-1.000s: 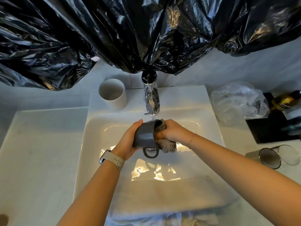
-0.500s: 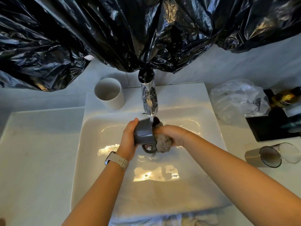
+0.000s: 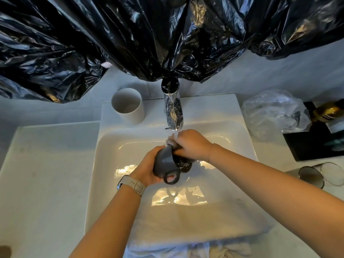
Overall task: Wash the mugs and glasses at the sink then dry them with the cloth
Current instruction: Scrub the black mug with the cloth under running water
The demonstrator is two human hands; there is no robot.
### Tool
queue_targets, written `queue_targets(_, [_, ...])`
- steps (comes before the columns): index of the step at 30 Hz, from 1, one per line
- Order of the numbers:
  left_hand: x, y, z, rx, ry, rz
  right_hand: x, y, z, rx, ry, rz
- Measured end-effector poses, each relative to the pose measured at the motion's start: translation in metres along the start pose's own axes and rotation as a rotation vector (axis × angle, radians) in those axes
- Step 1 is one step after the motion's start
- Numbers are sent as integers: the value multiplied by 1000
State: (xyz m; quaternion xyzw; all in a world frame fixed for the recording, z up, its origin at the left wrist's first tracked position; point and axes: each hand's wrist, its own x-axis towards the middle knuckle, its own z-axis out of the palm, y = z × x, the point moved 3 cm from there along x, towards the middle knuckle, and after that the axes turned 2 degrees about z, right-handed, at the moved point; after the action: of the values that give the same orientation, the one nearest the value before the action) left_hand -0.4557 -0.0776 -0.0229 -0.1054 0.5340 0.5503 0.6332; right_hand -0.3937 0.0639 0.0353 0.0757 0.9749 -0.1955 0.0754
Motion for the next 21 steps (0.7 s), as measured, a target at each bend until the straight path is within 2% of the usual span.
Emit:
queue_targets(2, [0,4,1,-22,-11,110,2,4,0,81,23,128])
queue_targets(4, [1,9,0,-44,-4,236,2,7,5,286,-22,307])
queue_targets(6, [1,14,-1,-43,40,335,-2,10,16,717,-188,538])
queue_targets(8, [2,16,-4,-43,78,376,-11,4,29,1280,-417,688])
queue_targets(9, [2,17,-5,-44,90,372,-14,1,32,1444,-488,701])
queue_targets(10, [2,16,-5,-51,97,354,-14,1,34,1478,-519,696])
queue_targets(11, [3,15,-6,-67,97,324,-13,0,35,1403,-509,691])
queue_targets(13, [2,14,-9,-90,72,244,-5,1,28,976,-342,587])
queue_targets(16, [1,14,-10,6,10,87,4,7,8,364,-140,270])
queue_targets(19, [1,11,-8,133,-7,-80,1,-2,-8,20,-91,-99])
queue_targets(21, [3,11,-6,184,10,-124,-6,-11,-11,-165,61,-354])
